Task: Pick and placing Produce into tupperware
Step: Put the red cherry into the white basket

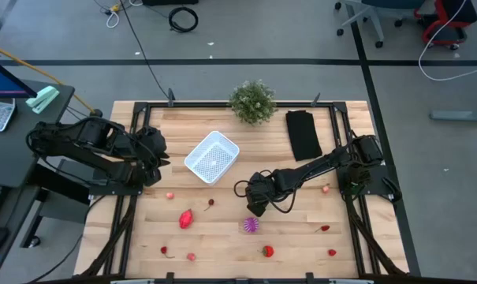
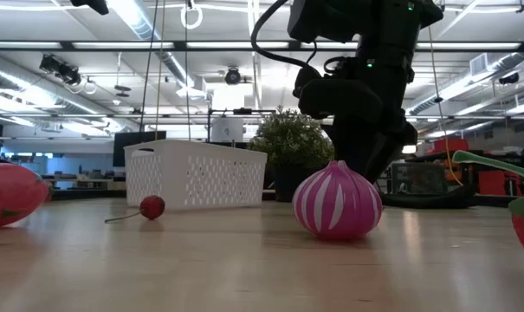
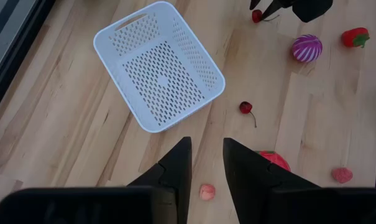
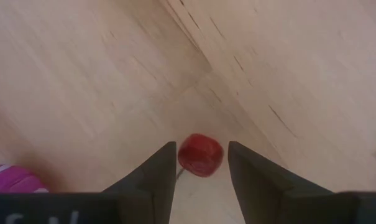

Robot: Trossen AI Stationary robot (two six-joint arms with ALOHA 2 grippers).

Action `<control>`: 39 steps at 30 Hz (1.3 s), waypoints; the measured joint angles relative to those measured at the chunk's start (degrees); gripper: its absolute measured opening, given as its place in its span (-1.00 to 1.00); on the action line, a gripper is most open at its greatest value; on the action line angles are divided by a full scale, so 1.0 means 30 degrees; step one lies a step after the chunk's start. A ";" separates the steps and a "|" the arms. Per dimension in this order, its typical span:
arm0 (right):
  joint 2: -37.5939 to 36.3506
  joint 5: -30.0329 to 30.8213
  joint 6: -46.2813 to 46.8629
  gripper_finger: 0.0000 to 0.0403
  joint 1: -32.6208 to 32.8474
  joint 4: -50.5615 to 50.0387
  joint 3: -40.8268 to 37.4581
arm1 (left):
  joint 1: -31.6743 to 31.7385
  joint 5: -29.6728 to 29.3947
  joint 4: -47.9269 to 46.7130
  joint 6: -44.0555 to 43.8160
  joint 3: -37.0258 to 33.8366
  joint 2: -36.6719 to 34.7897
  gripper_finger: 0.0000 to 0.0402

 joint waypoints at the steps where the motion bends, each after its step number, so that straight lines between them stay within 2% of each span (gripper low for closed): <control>1: 0.0009 0.0048 0.0095 -0.24 0.0030 -0.0019 0.0000 | 0.0000 -0.0007 0.0000 0.0000 0.0000 0.0000 -0.52; 13: 0.1129 0.0248 0.0161 -0.26 0.0211 0.0105 0.0022 | 0.0000 -0.0007 0.0004 0.0007 0.0000 0.0000 -0.56; 22: 0.0534 0.0615 0.0014 -0.53 0.0175 0.0713 -0.0022 | 0.0000 -0.0007 0.0007 0.0007 0.0000 0.0000 -0.57; 26: 0.0308 0.1278 -0.0441 -0.56 0.0147 0.0941 0.0054 | 0.0000 -0.0007 0.0008 0.0007 0.0000 -0.0007 -0.59; 30: -0.0571 0.1798 -0.1793 -0.49 -0.0237 0.1403 0.0369 | 0.0000 -0.0007 0.0015 0.0022 -0.0007 -0.0004 -0.61; 34: -0.2088 0.4227 -0.3505 -0.47 -0.1036 0.2465 0.0951 | 0.0004 -0.0011 0.0065 0.0022 -0.0007 0.0000 -0.61; 37: -0.3339 0.5915 -0.5682 -0.49 -0.1858 0.5063 0.1231 | 0.0004 -0.0015 0.0087 0.0026 -0.0007 0.0000 -0.59; 39: -0.3955 0.5871 -0.7813 -0.51 -0.2576 0.8058 0.1236 | 0.0007 -0.0015 0.0097 0.0029 -0.0007 -0.0007 -0.59</control>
